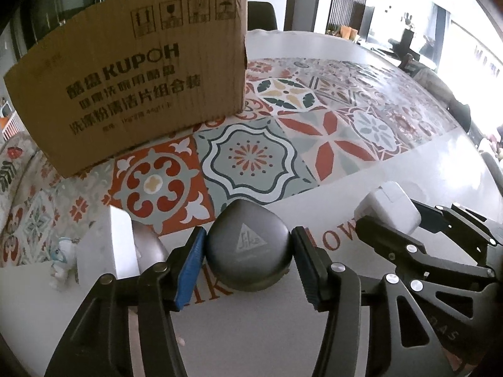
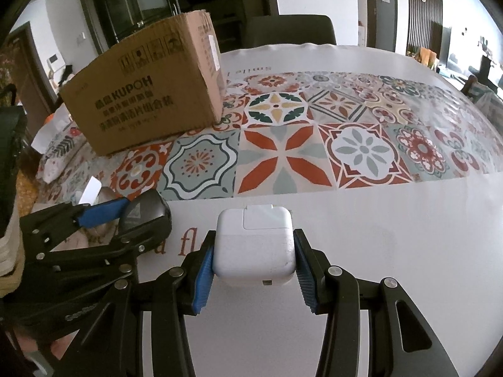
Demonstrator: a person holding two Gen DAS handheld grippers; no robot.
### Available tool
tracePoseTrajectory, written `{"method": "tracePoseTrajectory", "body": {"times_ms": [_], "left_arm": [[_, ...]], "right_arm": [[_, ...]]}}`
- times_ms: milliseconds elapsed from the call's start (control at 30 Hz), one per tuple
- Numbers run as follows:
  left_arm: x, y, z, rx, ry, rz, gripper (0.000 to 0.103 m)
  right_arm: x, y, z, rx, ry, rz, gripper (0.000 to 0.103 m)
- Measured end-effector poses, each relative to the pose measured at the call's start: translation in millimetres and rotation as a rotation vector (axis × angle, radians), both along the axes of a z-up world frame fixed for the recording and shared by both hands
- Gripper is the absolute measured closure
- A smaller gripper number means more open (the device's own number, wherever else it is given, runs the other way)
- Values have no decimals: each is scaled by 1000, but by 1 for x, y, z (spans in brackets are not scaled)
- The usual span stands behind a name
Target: Organize rigid objects
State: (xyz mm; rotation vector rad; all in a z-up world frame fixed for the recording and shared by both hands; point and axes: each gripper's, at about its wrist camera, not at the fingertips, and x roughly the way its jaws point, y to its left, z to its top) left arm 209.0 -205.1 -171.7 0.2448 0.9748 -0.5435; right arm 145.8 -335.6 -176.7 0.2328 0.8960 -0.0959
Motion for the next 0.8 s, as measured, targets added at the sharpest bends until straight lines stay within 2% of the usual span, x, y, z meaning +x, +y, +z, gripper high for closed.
{"method": "tracePoseTrajectory", "body": {"times_ms": [267, 367, 567, 800], "left_arm": [[4, -1, -7, 7, 17, 12, 49], [2, 2, -5, -16, 32, 18, 49], [-5, 12, 16, -71, 10, 40, 49], [-6, 28, 46, -93, -53, 68, 49]], "right_arm": [[3, -1, -7, 3, 24, -7, 56], [3, -1, -6, 3, 24, -10, 56], [-1, 0, 5, 2, 1, -10, 56], [0, 9, 31, -11, -53, -2, 56]]}}
